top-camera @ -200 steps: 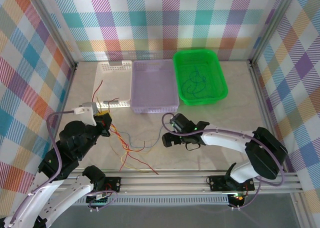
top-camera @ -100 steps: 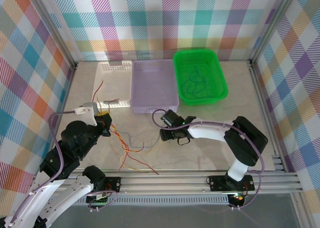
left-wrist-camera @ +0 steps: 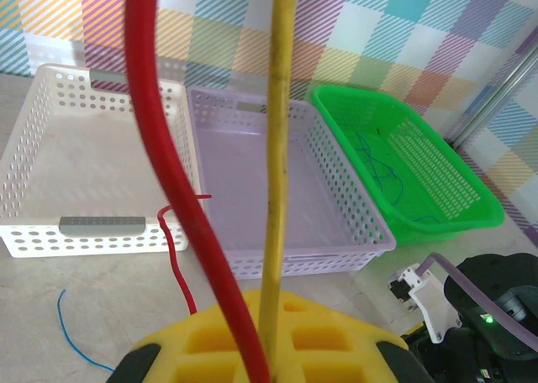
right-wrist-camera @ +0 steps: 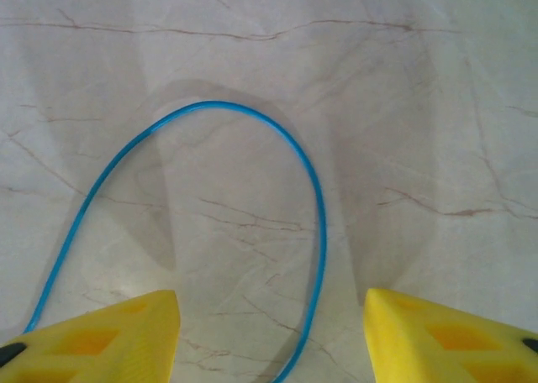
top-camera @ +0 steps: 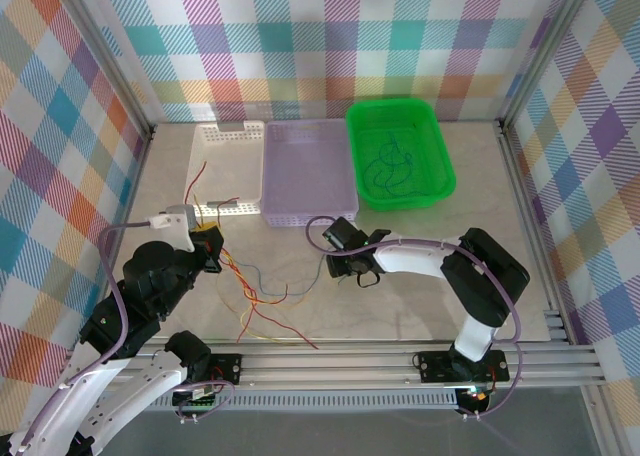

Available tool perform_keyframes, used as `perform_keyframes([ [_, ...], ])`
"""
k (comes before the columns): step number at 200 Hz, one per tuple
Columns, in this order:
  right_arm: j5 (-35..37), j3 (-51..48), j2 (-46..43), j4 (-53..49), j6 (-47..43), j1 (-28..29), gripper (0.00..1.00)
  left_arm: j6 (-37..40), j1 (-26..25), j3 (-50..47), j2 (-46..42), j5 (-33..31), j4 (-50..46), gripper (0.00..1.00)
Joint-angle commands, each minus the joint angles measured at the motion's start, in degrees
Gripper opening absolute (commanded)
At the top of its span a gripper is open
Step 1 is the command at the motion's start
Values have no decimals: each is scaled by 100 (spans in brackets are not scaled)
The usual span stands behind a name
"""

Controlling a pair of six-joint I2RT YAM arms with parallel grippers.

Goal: Untangle the cables

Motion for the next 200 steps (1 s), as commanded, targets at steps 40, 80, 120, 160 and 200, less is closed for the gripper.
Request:
perform_keyframes([
  [40, -78, 140, 471, 36, -58, -47, 30, 129, 59, -35, 51, -40, 141, 0],
  [80, -379, 96, 574, 231, -113, -47, 11, 149, 59, -35, 55, -46, 138, 0],
  [120, -434, -14, 524, 270, -133, -35, 0, 153, 59, -37, 47, -50, 125, 0],
  [160, -408, -325, -213, 295, -96, -21, 0, 159, 59, -36, 71, -49, 128, 0],
  [200, -262, -311, -1422, -123, -218, -11, 0, 156, 59, -35, 86, -80, 124, 0],
])
